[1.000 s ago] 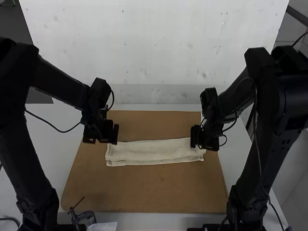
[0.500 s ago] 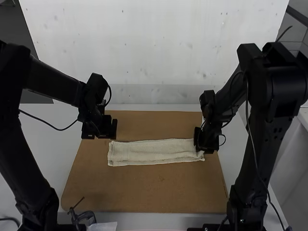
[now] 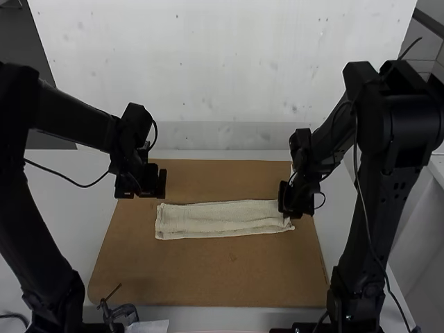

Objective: Fold the towel.

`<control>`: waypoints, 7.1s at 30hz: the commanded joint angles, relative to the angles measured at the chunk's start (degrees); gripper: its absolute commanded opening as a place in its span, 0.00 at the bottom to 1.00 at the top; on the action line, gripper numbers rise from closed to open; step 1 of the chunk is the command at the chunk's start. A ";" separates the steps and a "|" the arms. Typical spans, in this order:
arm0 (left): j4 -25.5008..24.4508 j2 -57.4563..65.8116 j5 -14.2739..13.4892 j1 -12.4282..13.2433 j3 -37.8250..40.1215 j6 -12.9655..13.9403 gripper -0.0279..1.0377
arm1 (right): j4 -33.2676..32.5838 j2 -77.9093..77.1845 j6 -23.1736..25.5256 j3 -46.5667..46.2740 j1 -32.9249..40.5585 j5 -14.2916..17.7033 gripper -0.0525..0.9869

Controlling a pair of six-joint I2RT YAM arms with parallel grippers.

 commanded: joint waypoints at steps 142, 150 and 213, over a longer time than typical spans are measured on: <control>1.93 -23.45 1.02 10.18 -10.42 8.65 0.94 | -8.40 -25.25 2.29 4.85 8.55 15.26 0.97; -0.27 -31.88 -0.82 10.18 -11.66 8.56 0.94 | -4.10 -48.80 -4.04 -9.74 -0.15 14.64 0.97; -30.33 -87.43 3.31 17.74 -20.88 18.14 0.95 | -34.16 -101.19 -10.72 -17.04 -3.57 12.62 0.97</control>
